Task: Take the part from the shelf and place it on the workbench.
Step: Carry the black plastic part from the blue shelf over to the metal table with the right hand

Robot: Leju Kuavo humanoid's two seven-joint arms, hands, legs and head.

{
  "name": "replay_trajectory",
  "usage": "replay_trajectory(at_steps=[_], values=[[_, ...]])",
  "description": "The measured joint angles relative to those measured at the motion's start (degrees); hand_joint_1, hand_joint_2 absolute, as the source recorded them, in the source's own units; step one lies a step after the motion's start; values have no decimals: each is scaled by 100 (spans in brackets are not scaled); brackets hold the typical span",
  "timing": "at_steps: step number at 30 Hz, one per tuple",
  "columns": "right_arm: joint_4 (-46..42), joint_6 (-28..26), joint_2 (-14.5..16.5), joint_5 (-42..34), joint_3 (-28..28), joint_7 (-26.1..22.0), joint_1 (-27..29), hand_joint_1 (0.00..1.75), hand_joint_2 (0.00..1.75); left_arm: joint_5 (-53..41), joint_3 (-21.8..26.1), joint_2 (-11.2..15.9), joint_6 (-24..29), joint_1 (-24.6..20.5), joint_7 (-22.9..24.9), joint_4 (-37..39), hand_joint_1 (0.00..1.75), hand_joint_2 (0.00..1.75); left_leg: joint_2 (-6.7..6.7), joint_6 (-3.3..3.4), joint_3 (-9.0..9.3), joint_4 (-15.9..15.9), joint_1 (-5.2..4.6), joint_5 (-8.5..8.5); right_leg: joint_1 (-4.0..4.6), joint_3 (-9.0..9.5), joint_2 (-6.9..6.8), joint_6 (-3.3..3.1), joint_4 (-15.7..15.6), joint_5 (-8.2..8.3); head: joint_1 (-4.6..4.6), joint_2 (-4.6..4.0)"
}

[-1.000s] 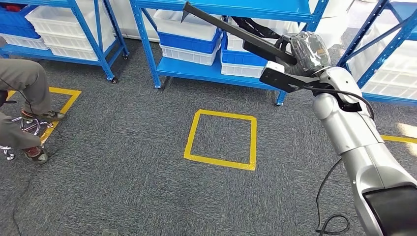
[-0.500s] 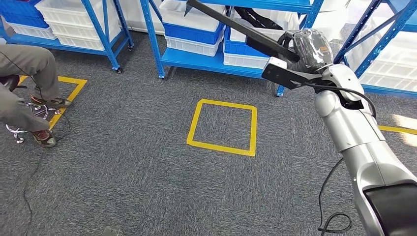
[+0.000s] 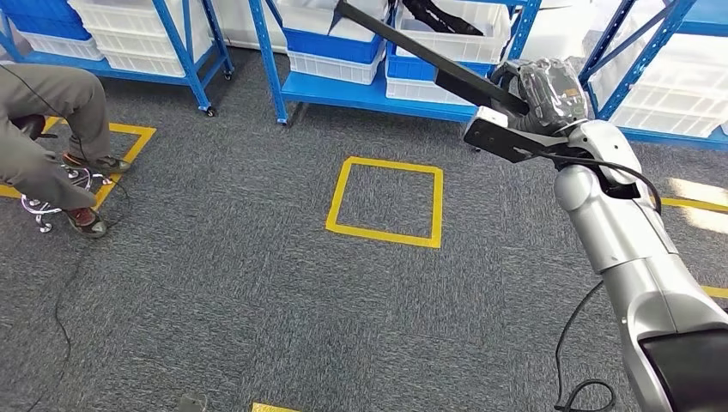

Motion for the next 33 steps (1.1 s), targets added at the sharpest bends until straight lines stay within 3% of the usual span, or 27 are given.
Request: replay_trajectory(at_steps=[1,3,5,6,7,8,11,13,15,17,20,21,22,23,25,27,28,30,32,33], values=[[1,3,-1,-13,-3,-1,7,175,175,0,0,3,2,6,-1,0,0,175,-11,-34,-38,72,18,-113,-21,-13,-6,-57,2,49,-3,0],[2,9,9,-54,-12,1,14,175,175,-5,-1,3,11,16,-3,0,0,175,-46,-99,-201,541,50,-608,-49,-72,-21,-157,1,168,-14,0],[2,21,31,-77,-20,0,21,175,175,-13,-2,0,22,19,-3,0,0,175,-65,-155,-400,1285,66,-1038,-38,-172,-17,-193,9,261,-21,0],[2,33,44,-79,-21,-1,32,175,175,-15,-2,1,26,19,-1,0,0,175,-71,-174,-429,1537,76,-1089,-32,-216,-13,-187,13,296,-21,0],[2,45,53,-79,-22,-1,46,175,175,-20,-2,2,29,18,4,0,0,175,-73,-183,-359,1588,86,-1042,-29,-250,-8,-175,17,322,-23,0],[2,56,59,-78,-26,-2,58,175,175,-25,-2,3,31,17,9,0,0,175,-74,-180,-177,1413,95,-933,-28,-274,-5,-162,23,341,-22,0],[-2,67,70,-73,-59,-2,61,175,175,-50,-2,8,33,12,20,0,0,175,-90,-118,566,392,96,-712,-7,-326,-9,-125,49,365,-16,0],[-6,66,77,-29,-75,-7,55,175,175,-61,-2,10,32,11,27,0,0,175,-99,-67,700,143,66,-739,13,-368,-16,-79,55,390,-12,0],[-30,54,75,102,-68,-14,56,175,175,-70,-2,7,31,7,36,0,0,175,-95,4,681,67,57,-706,23,-403,-20,-13,66,395,-13,0],[-77,29,51,235,-57,-17,58,175,175,-80,-2,5,29,-1,40,0,0,175,-102,108,685,-26,73,-640,22,-541,-13,10,304,241,-3,0],[-133,9,3,297,-45,-14,94,175,175,-86,0,6,28,-5,55,0,0,175,-158,181,632,-63,77,-575,-12,-1036,4,-19,1354,-219,2,0],[-144,9,-7,310,-41,-10,120,175,175,-87,-1,3,28,-3,62,0,0,175,-189,176,611,-61,78,-561,-26,-1147,6,4,1603,-286,2,0],[-156,9,-14,331,-37,-4,143,175,175,-91,-1,-2,28,-2,70,0,0,175,-226,165,591,-57,83,-544,-46,-1161,6,48,1654,-267,2,0],[-169,9,-23,347,-35,4,159,175,175,-95,-1,-8,28,-2,78,0,0,175,-266,147,575,-49,91,-528,-77,-1062,9,107,1473,-160,2,0],[-200,9,-43,365,-36,19,164,175,175,-102,-1,-15,28,-6,86,0,0,175,-354,95,530,-6,101,-506,-154,-678,121,229,717,133,3,0],[-228,9,-69,364,-37,26,164,175,175,-104,-2,-17,29,-16,87,0,0,175,-447,14,451,43,93,-476,-168,-447,261,254,217,286,-3,0],[-234,9,-79,366,-37,28,171,175,175,-105,-2,-17,29,-15,87,0,0,175,-490,-31,411,51,88,-450,-152,-437,291,230,167,292,-4,0],[-241,9,-82,367,-36,31,185,175,175,-108,-2,-17,31,-2,90,0,0,175,-543,-102,353,41,103,-400,-149,-469,203,164,191,332,-8,0],[-255,9,-79,368,-37,34,182,175,175,-112,-2,-15,32,7,93,0,0,175,-401,-144,249,223,106,-530,-172,-483,110,88,194,372,-18,0],[-263,9,-83,368,-38,36,179,175,175,-115,-2,-15,33,4,94,0,0,175,-284,-157,134,494,105,-700,-172,-485,62,50,192,388,-24,0]])
